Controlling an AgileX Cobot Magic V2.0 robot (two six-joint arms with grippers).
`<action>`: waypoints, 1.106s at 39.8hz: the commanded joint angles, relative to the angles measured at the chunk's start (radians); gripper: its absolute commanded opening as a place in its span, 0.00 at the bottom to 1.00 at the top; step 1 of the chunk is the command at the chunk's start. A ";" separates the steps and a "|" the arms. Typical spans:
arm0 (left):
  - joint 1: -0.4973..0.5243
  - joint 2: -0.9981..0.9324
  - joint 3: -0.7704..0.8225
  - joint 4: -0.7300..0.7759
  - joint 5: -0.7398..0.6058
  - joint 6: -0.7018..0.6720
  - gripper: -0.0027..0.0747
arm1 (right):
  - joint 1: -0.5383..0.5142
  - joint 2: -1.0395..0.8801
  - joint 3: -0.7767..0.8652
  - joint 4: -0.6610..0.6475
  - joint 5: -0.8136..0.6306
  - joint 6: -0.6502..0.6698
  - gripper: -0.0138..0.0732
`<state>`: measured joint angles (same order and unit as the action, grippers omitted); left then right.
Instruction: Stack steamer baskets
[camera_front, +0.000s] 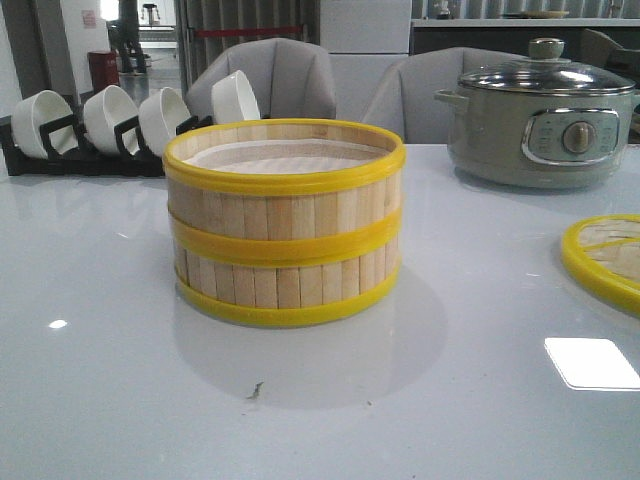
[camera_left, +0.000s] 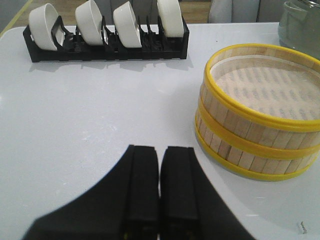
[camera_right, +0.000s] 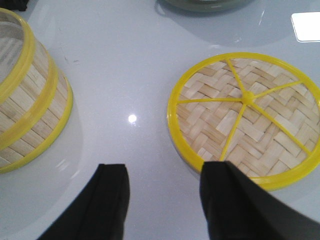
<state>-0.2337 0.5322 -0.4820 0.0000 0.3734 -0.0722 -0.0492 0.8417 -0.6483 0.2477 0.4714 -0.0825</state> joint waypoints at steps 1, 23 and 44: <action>0.001 0.001 -0.027 0.000 -0.087 -0.006 0.14 | -0.001 -0.005 -0.034 0.014 -0.061 -0.007 0.66; 0.001 0.001 -0.027 0.000 -0.087 -0.006 0.14 | -0.001 -0.005 -0.034 0.014 0.003 -0.007 0.25; 0.001 0.001 -0.027 0.000 -0.087 -0.006 0.14 | -0.001 0.030 -0.034 0.004 0.044 -0.008 0.60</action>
<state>-0.2337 0.5322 -0.4820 0.0000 0.3734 -0.0740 -0.0492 0.8632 -0.6483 0.2477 0.5689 -0.0825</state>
